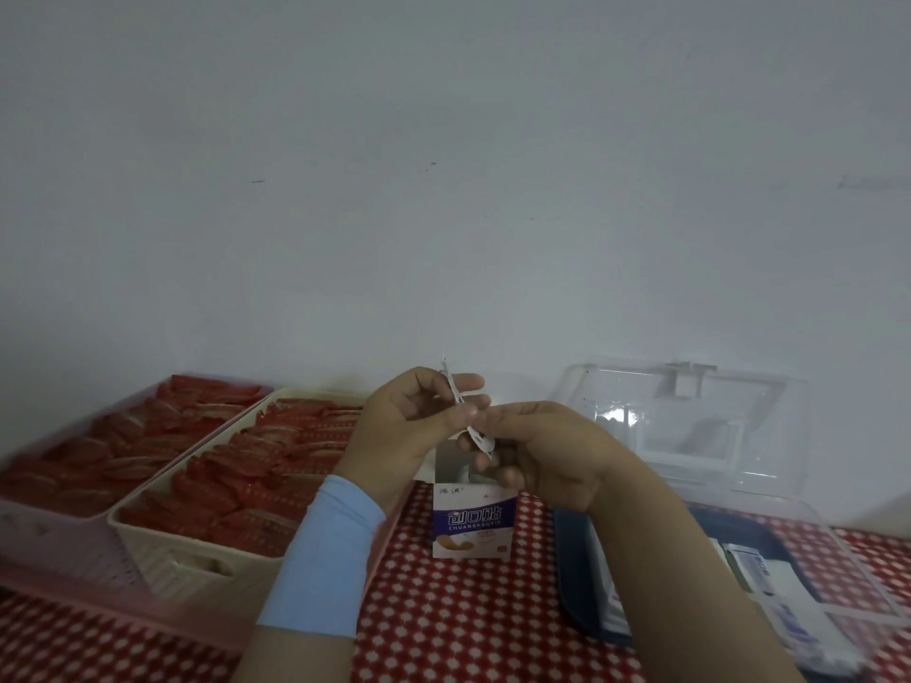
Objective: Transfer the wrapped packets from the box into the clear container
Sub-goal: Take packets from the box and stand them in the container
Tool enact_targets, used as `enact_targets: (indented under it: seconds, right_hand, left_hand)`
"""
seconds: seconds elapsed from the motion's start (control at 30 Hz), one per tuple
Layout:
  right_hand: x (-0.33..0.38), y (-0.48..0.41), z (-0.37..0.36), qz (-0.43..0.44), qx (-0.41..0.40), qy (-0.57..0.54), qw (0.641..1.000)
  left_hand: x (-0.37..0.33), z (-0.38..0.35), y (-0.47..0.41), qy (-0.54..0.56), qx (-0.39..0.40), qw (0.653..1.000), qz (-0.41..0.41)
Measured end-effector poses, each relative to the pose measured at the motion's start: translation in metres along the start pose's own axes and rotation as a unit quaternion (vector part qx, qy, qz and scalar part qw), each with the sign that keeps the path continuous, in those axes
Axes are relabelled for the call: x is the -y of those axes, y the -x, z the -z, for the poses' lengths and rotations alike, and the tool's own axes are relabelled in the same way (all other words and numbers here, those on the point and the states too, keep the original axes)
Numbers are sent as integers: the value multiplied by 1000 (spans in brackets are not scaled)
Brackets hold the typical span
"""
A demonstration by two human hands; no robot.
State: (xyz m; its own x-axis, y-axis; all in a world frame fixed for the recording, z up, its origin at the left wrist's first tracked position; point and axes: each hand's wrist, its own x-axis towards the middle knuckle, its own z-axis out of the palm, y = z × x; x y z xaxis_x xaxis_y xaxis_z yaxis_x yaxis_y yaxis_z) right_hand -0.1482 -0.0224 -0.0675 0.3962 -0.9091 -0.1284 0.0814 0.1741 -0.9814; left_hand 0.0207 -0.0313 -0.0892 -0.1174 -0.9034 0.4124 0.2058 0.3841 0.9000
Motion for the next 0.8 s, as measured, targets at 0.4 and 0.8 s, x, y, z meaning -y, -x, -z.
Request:
enact_targets:
  seconds: [0.4,0.8]
  right_hand:
    - [-7,-6,-7,25,-49,-41,998]
    - [13,-13,-2,62,-134,629,763]
  left_hand:
    - [-7,-1,2,-80,-11,997,-15]
    - [-5,12,-3,-43,-107,993,34]
